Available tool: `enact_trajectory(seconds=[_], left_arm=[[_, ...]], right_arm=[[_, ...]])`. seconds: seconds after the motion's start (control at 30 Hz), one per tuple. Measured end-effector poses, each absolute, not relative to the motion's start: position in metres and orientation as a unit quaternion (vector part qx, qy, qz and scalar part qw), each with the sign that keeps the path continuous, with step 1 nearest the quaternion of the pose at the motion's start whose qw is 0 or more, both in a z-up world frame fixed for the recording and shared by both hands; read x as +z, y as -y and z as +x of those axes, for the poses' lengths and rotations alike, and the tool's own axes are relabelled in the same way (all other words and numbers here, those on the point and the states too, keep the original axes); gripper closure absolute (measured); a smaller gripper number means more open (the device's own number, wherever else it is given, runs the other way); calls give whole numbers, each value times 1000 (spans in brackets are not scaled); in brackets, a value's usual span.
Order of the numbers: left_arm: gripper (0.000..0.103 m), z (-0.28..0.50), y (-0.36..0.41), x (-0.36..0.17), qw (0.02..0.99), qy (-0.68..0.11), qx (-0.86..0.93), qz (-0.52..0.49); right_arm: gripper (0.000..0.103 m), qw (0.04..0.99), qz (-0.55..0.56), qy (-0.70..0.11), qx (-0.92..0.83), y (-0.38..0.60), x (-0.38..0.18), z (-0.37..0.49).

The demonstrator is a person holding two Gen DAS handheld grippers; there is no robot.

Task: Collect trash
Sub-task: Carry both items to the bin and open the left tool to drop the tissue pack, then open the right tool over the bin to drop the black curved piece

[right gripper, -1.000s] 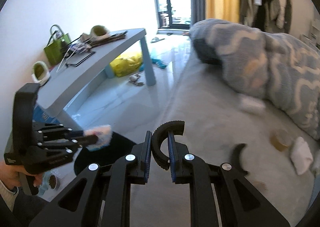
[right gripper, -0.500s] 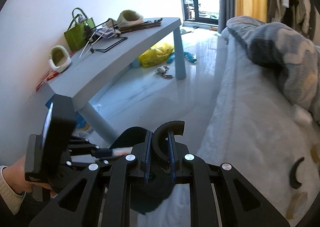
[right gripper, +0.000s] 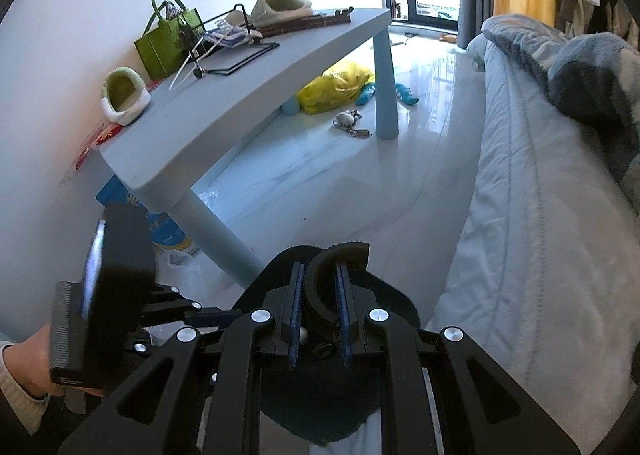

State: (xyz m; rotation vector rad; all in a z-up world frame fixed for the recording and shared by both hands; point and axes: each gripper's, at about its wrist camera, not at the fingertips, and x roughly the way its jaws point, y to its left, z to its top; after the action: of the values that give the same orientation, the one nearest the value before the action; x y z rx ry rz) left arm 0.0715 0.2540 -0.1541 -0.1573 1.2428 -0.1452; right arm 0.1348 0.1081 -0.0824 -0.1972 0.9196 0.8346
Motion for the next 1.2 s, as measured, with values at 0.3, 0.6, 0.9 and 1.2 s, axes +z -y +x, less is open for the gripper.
enact_trajectory(seconds=[0.3,0.6,0.9,1.2], left_arm=[[55,63,-281,-132,831,-546,-52,-97],[58,54,-300,-96,859,-495,-41,-124],[70,48,-308,-51,890,-429,-39,-146],[71,48,-303,-29,907,-396,-38,-140]], right_arm=[[87,796,-107,-453,387,-129,-107,137],[87,781,-114,-481,382,-144,-134,139],[87,762,-140,-507,376,-155,-165,136],[87,739,-158,-539,373,-159,-188,129]])
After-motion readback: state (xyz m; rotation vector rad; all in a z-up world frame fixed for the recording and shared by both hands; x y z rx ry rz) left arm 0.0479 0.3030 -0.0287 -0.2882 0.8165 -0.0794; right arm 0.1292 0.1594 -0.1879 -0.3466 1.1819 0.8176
